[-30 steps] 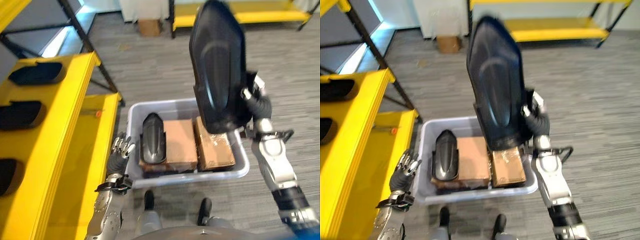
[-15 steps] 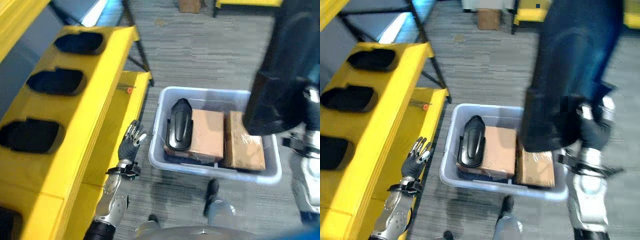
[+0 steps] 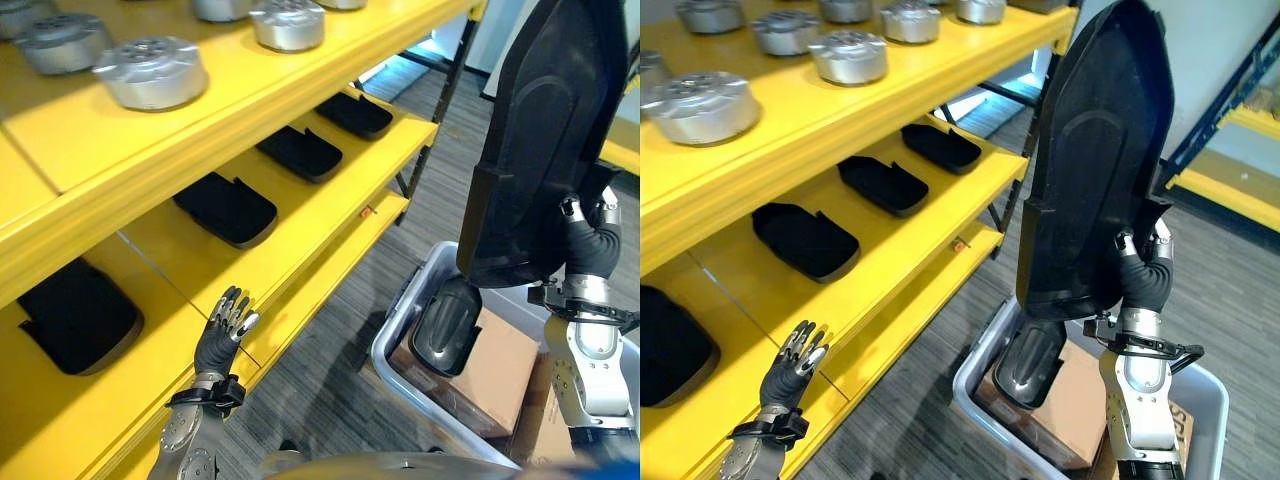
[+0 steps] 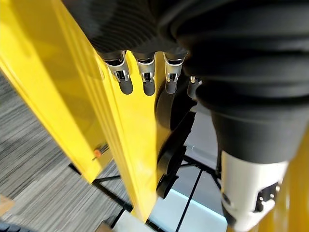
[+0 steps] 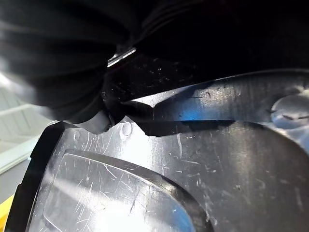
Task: Move parts from the plastic box to the shelf.
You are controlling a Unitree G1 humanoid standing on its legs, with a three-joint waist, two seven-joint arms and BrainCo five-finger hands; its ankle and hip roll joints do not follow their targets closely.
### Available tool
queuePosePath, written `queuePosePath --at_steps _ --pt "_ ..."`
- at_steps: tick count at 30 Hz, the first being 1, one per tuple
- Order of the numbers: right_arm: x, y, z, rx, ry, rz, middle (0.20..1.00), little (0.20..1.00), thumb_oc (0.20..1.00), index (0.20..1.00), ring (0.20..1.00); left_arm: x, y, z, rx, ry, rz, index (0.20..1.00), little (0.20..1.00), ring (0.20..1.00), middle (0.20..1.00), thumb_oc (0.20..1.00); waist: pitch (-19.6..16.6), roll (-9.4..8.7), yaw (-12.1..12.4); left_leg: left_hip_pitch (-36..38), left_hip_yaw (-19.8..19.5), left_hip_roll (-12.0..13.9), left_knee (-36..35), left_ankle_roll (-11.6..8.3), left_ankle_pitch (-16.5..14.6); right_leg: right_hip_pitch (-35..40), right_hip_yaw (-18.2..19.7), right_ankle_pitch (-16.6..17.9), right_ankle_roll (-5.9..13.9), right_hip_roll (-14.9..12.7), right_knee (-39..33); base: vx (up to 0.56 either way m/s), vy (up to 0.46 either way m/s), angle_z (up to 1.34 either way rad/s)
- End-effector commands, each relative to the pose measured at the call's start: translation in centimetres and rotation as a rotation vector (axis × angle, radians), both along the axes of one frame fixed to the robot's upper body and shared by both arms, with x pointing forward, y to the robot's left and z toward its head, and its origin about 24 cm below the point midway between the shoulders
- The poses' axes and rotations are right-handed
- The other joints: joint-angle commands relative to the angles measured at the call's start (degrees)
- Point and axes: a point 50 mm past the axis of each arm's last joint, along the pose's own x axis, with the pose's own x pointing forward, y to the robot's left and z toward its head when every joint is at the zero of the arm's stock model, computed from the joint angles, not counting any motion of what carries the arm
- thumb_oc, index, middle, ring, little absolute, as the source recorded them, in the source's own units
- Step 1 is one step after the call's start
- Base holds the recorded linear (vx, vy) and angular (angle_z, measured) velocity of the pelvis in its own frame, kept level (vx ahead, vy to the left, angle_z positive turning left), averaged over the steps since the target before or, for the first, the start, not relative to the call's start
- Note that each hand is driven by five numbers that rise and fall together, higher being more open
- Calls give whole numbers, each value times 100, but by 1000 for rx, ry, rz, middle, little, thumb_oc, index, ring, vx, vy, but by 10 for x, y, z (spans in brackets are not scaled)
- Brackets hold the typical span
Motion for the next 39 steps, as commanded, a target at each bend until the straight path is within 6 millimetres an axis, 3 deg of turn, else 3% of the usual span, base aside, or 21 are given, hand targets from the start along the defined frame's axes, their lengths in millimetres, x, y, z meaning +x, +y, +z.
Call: queuePosePath --at_steps 1,3,5,6,7,8,9,10,11,13,14,20,28,32,34,36,37,39 --pt "5 0 20 -30 -94 37 200 200 200 200 200 15 4 32 74 -165 -7 1000 1000 1000 1000 1000 73 80 -2 201 -187 -248 124 334 -541 -383 282 1143 1045 -585 -168 -8 123 20" --pt "6 4 14 -5 -69 57 200 200 200 200 200 18 5 35 95 -172 -15 1000 1000 1000 1000 1000 75 75 -19 205 -272 -346 80 369 -500 -369 365 1326 1045 -652 -159 -2 185 12" --pt "8 9 12 2 -58 81 200 200 200 200 200 20 7 38 118 -181 -18 1000 1000 1000 1000 1000 88 137 -53 257 -349 -370 -44 440 -423 -415 528 1302 1045 -663 20 -17 190 29" --pt "8 10 12 6 -61 90 200 200 200 200 200 20 7 39 124 -184 -18 1000 1000 1000 1000 1000 138 108 -139 246 -363 -439 -106 487 -279 -528 762 1310 950 -650 140 -77 169 23" --pt "8 11 12 5 -61 96 200 200 200 200 200 21 9 40 133 -187 -15 1000 1000 1000 1000 1000 173 122 -270 268 -471 -438 -180 518 -202 -701 1361 1138 871 -416 274 -121 240 16" --pt "8 13 12 6 -62 123 200 200 200 200 200 23 9 39 138 -186 -13 1000 1000 1000 1000 1000 197 181 -445 263 -600 -420 -240 627 -90 -996 2473 372 605 462 780 -77 184 35" --pt "8 12 13 6 -62 123 200 200 200 200 200 23 9 39 138 -186 -13 1000 1000 1000 1000 1000 176 171 -415 237 -566 -425 -249 620 -71 -1064 2515 368 587 462 811 -54 169 53" --pt "7 13 12 15 -61 143 200 200 200 200 200 23 10 38 142 -179 -11 1000 1000 1000 1000 1000 170 174 -451 210 -634 -436 -235 660 -23 -1061 2785 56 494 856 974 -21 75 63" --pt "4 13 7 21 -43 165 200 200 200 200 200 22 9 34 137 -163 -17 1000 1000 1000 1000 1000 91 167 -589 98 -830 -463 -272 727 134 -1056 3368 -499 317 1718 1386 -22 87 47" --pt "2 13 5 35 -40 183 200 200 200 200 200 20 8 34 136 -161 -14 1000 1000 1000 1000 1000 -44 145 -654 -8 -917 -502 -331 741 251 -1027 3703 -843 191 2260 1324 -24 -14 73" --pt "2 16 5 45 -46 210 200 200 200 200 200 17 7 33 123 -164 -5 1000 1000 1000 1000 1000 -156 91 -611 -131 -1044 -578 -412 722 369 -922 3947 -1039 31 2551 944 -26 -79 60" --pt "2 15 4 76 -49 208 200 200 200 200 200 13 -1 30 67 -161 -19 1000 1000 1000 1000 1000 -451 102 -492 -187 -967 -532 -646 609 545 -323 3973 -928 0 2495 -314 -18 -108 -1" --pt "-1 14 3 96 -53 216 200 200 200 200 200 4 -7 22 21 -118 -48 1000 1000 1000 1000 1000 -512 188 -499 -295 -1188 -466 -604 470 788 -180 3639 -996 -179 2500 -345 -60 -77 17" --pt "-2 8 10 80 -84 199 200 200 200 200 200 9 -10 21 14 -119 -81 1000 1000 1000 1000 1000 -105 203 -506 -942 -1395 -691 532 323 614 -291 3232 -1165 -309 2424 13 -205 -43 69" --pt "-2 6 12 78 -93 187 200 200 200 200 200 13 -12 24 13 -134 -90 1000 1000 1000 1000 1000 26 194 -584 -1085 -1123 -568 956 327 411 -475 3065 -1175 -323 2319 280 -204 24 108" --pt "-2 6 13 80 -94 187 200 200 200 200 200 14 -10 26 21 -144 -89 1000 1000 1000 1000 1000 82 116 -661 -1025 -839 -242 1445 354 43 -617 3028 -1169 -334 2162 483 -137 63 75" --pt "-2 7 13 77 -95 194 200 200 200 200 200 13 -9 29 14 -157 -77 1000 1000 1000 1000 1000 83 105 -700 -811 -705 332 1591 323 63 -733 2980 -1248 -314 2041 724 -108 131 39" --pt "-2 7 13 92 -96 184 200 200 200 200 200 14 -10 31 -2 -164 -70 1000 1000 1000 1000 1000 42 209 -785 -447 -550 1152 1267 235 496 -936 2900 -1383 -269 1943 1035 -103 221 14"
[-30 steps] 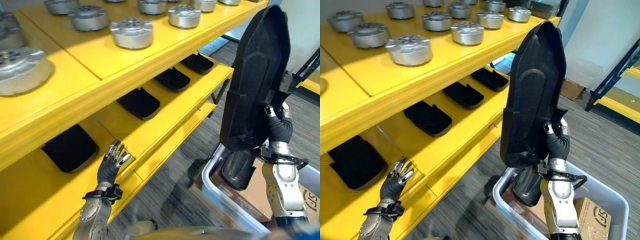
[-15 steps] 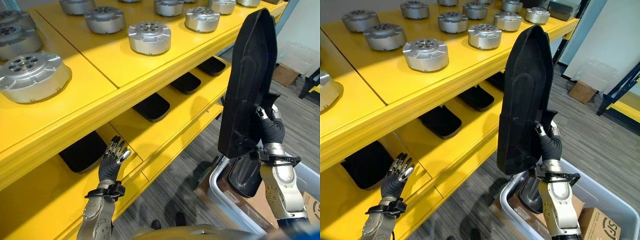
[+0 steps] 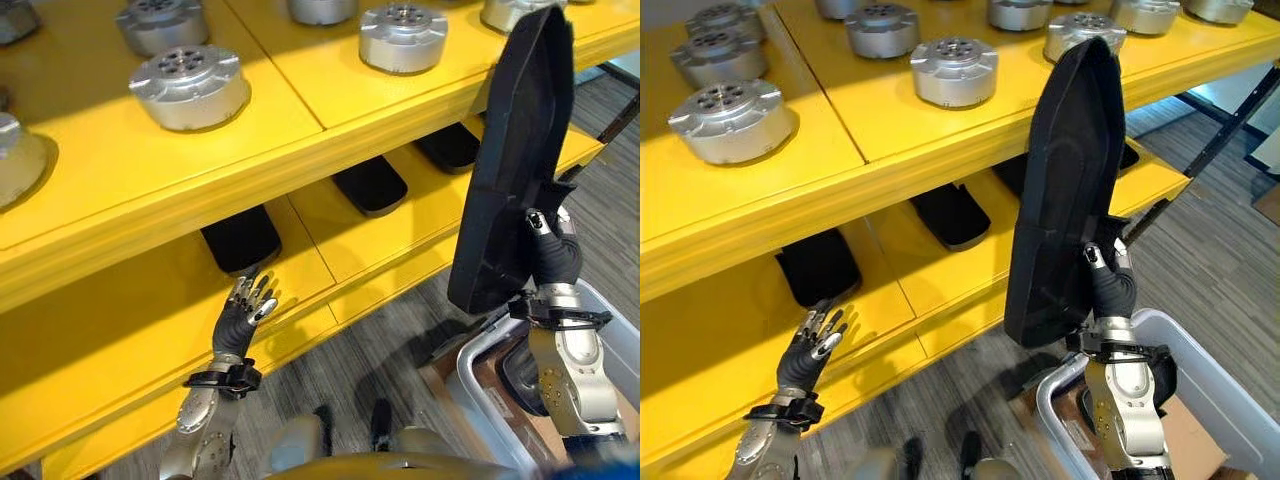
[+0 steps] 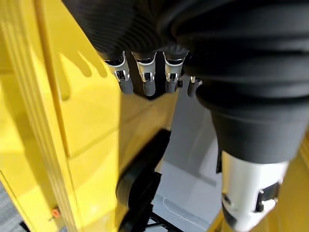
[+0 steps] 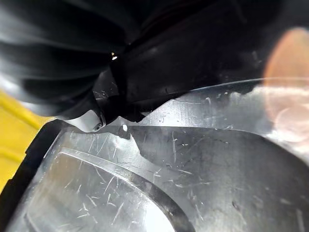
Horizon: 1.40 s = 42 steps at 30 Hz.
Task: Move parts from the plastic box to the shelf.
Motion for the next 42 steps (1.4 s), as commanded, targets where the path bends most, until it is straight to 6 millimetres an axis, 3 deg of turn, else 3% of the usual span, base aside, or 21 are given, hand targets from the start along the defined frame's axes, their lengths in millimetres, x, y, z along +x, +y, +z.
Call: queuePosePath --at_steps 1,2,3,5,7,10,18,28,30,32,33,35,37,42 --pt "-5 -7 23 39 -157 -33 200 200 200 200 200 -2 3 12 -15 -67 7 1000 1000 1000 1000 1000 -764 274 -273 865 483 1229 -1618 -53 1335 -886 80 -370 676 -257 1522 -125 359 25" --pt "-4 -6 23 42 -158 -30 200 200 200 200 200 0 3 13 -12 -71 8 1000 1000 1000 1000 1000 -761 355 -309 875 507 1533 -1855 -179 1657 -1049 86 -422 738 -362 1738 -161 452 41" --pt "-4 -6 21 41 -143 -36 200 200 200 200 200 2 3 17 -8 -82 4 1000 1000 1000 1000 1000 -753 408 -348 926 546 1812 -2164 -339 2157 -1301 38 -530 804 -646 2159 -175 439 52" --pt "-4 -7 20 41 -134 -42 200 200 200 200 200 6 3 20 0 -93 -1 1000 1000 1000 1000 1000 -703 479 -370 965 649 1945 -2377 -490 2376 -1512 18 -553 914 -900 2497 -125 338 52" --pt "-4 -8 17 44 -122 -47 200 200 200 200 200 6 3 22 0 -102 -6 1000 1000 1000 1000 1000 -692 595 -330 1111 644 1826 -2623 -611 1939 -1641 78 -479 1041 -1089 2690 -68 337 55" --pt "-9 -10 10 76 -96 -62 200 200 200 200 200 7 4 23 15 -105 -19 1000 1000 1000 1000 1000 -663 519 -276 931 684 1630 -2373 -628 1308 -1330 -50 -220 1244 -1405 2412 7 243 15" --pt "-21 -10 -23 143 51 -48 200 200 200 200 200 8 12 26 72 -110 -13 1000 1000 1000 1000 1000 -596 231 -201 681 476 1020 -1484 -625 493 -560 -130 124 1523 -1851 1728 29 164 20" --pt "-28 3 -48 69 194 60 200 200 200 200 200 1 24 27 103 -104 46 1000 1000 1000 1000 1000 -525 -37 -85 478 361 726 -890 -496 93 -153 -104 244 1569 -1969 1363 24 66 11" --pt "-26 13 -53 99 216 116 200 200 200 200 200 0 24 26 100 -99 56 1000 1000 1000 1000 1000 -501 -62 -42 495 369 716 -867 -479 69 -126 -84 250 1576 -1960 1345 11 2 11" --pt "-23 37 -62 167 256 248 200 200 200 200 200 1 25 26 104 -97 61 1000 1000 1000 1000 1000 -437 -108 30 536 389 709 -866 -469 65 -81 -48 261 1579 -1927 1309 -1 -6 -2" --pt "-23 37 -62 168 256 249 200 200 200 200 200 0 25 26 105 -97 62 1000 1000 1000 1000 1000 -431 -111 26 544 392 709 -869 -470 65 -74 -46 261 1579 -1927 1308 -7 -4 -5" --pt "-22 69 -69 183 305 459 200 200 200 200 200 -2 34 29 126 -101 116 1000 1000 1000 1000 1000 -306 -149 154 626 422 685 -905 -471 74 -28 -24 261 1588 -1928 1275 -33 7 -7" --pt "-23 82 -68 151 307 553 200 200 200 200 200 -4 42 29 151 -100 155 1000 1000 1000 1000 1000 -230 -167 213 650 423 657 -893 -472 71 -12 3 250 1587 -1938 1283 -38 8 -8" --pt "-31 90 -79 144 369 624 200 200 200 200 200 -4 50 32 190 -103 192 1000 1000 1000 1000 1000 -72 -186 248 707 436 637 -814 -469 45 -3 52 235 1580 -1949 1358 -13 0 -2"
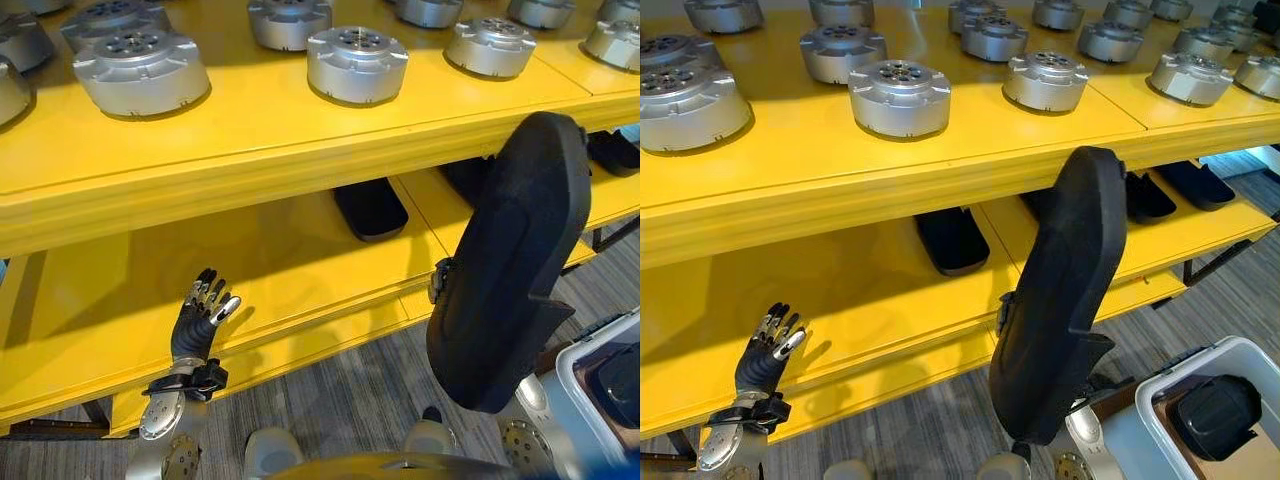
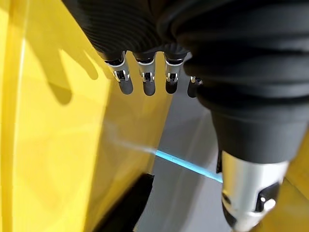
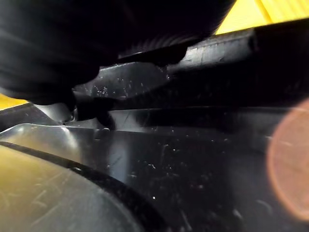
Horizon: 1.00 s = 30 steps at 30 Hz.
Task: Move parts from the plastic box to the shelf.
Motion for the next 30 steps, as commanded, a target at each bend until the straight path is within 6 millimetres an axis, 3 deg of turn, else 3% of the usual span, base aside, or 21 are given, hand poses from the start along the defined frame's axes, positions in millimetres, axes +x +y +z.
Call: queuePosePath --at_steps 1,7,13,17,19,22,30 --pt "6 14 -7 -116 39 145 200 200 200 200 200 3 14 28 112 -128 29 1000 1000 1000 1000 1000 -68 -112 282 455 210 -94 -187 256 229 -239 344 -205 -124 -70 1141 0 0 0" --pt "-2 -9 -11 -337 11 115 200 200 200 200 200 1 16 29 118 -141 33 1000 1000 1000 1000 1000 90 -102 208 527 236 -87 -145 279 199 -255 425 -181 -103 -54 1169 -16 -2 -6" --pt "4 -27 17 -566 -176 52 200 200 200 200 200 1 15 30 112 -158 24 1000 1000 1000 1000 1000 145 -94 136 539 257 -57 -69 287 166 -286 496 -210 -92 -20 1217 0 0 0" --pt "7 -22 36 -676 -311 115 200 200 200 200 200 2 15 30 110 -161 10 1000 1000 1000 1000 1000 164 -97 153 526 238 -36 -50 276 165 -291 506 -248 -89 -4 1263 0 0 0" --pt "9 -7 58 -755 -462 216 200 200 200 200 200 1 17 31 111 -160 1 1000 1000 1000 1000 1000 171 -112 224 520 222 -24 -44 261 171 -283 503 -276 -94 6 1278 4 -39 0" --pt "12 1 69 -754 -531 268 200 200 200 200 200 2 18 31 118 -156 -9 1000 1000 1000 1000 1000 186 -128 278 529 206 -14 -57 252 183 -262 485 -288 -89 7 1292 5 -27 0" --pt "25 25 81 -709 -614 320 200 200 200 200 200 2 18 31 123 -155 -6 1000 1000 1000 1000 1000 262 -162 455 551 131 -24 -128 248 231 -190 420 -316 -91 -2 1341 -1 -14 2"
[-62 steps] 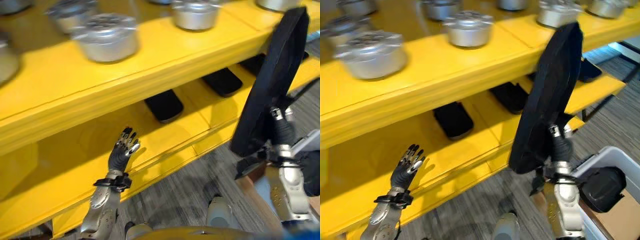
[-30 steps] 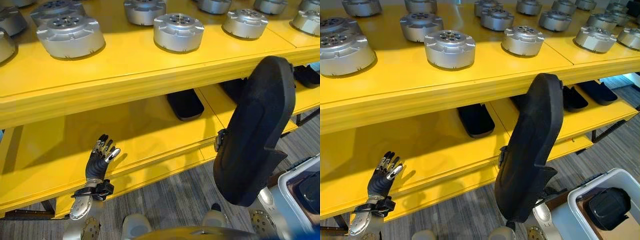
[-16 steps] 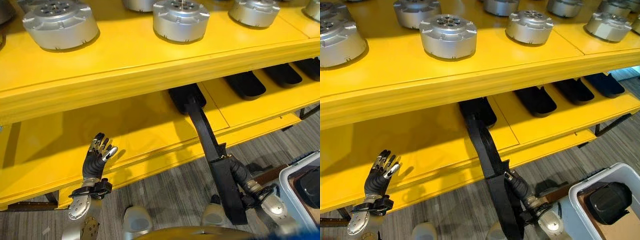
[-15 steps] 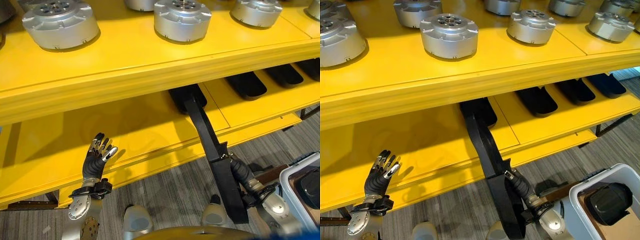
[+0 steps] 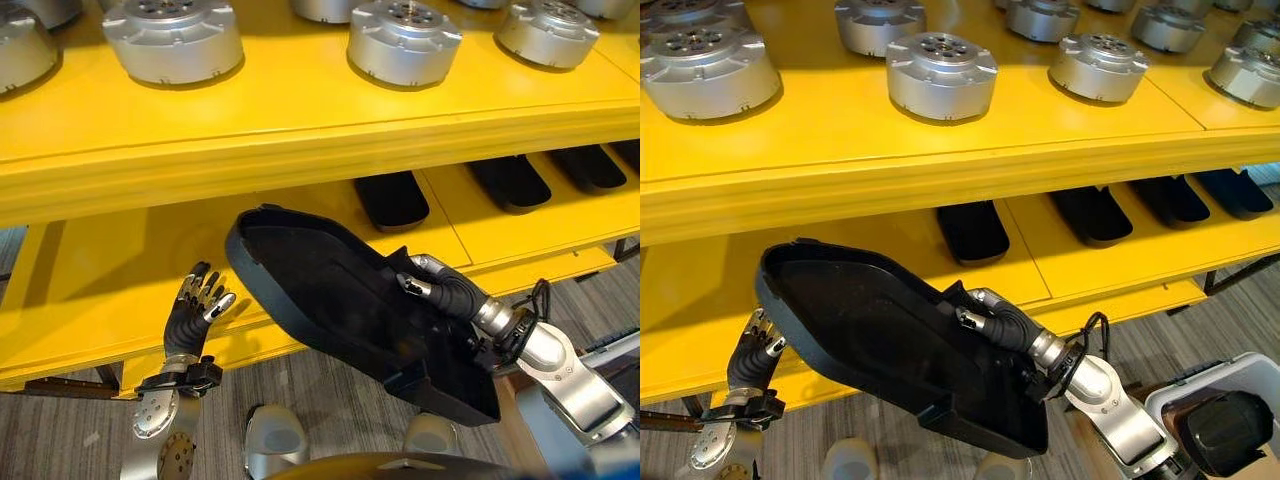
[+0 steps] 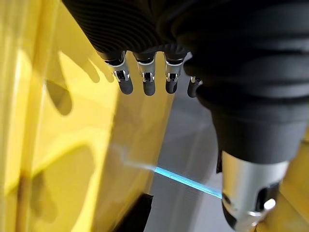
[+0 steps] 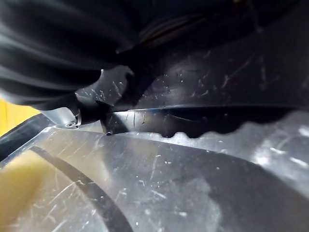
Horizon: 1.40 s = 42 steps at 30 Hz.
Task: Move parts from the plastic box to the shelf.
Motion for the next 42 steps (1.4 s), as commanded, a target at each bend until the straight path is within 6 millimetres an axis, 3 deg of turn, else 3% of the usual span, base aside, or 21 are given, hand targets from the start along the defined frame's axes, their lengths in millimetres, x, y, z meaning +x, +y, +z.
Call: queuePosePath --at_steps 1,6,11,18,26,33,42 --pt "2 14 12 112 -51 52 200 200 200 200 200 0 14 23 94 -100 7 1000 1000 1000 1000 1000 -344 -62 -56 271 109 -30 -157 292 198 -418 312 -312 -144 -26 1270 0 0 0" --pt "8 26 10 196 -11 59 200 200 200 200 200 1 13 23 92 -104 14 1000 1000 1000 1000 1000 -324 -87 24 222 63 -58 -133 314 193 -441 287 -315 -147 -45 1333 -2 -2 4" --pt "25 52 14 330 11 54 200 200 200 200 200 2 15 25 84 -111 42 1000 1000 1000 1000 1000 -358 -108 208 90 -38 -110 -117 357 197 -491 237 -322 -142 -76 1403 -2 1 9" --pt "59 97 41 402 -61 34 200 200 200 200 200 6 17 34 94 -129 40 1000 1000 1000 1000 1000 -429 -174 760 -222 -275 -255 -72 447 222 -571 75 -289 -123 -150 1466 17 -4 15" --pt "85 119 71 407 -148 -37 200 200 200 200 200 9 21 40 118 -132 28 1000 1000 1000 1000 1000 -599 -371 1270 -690 -572 -447 39 508 231 -721 -104 -297 -105 -236 1545 19 -5 19" --pt "107 113 85 426 -165 -149 200 200 200 200 200 11 20 43 125 -129 8 1000 1000 1000 1000 1000 -674 -451 1500 -991 -791 -547 154 545 240 -829 -243 -303 -101 -278 1630 8 0 27" --pt "136 101 100 575 -90 -321 200 200 200 200 200 15 16 45 123 -120 -30 1000 1000 1000 1000 1000 -695 -353 1591 -1617 -1003 -640 627 568 178 -1161 -273 -394 -142 -317 1901 -30 22 10"
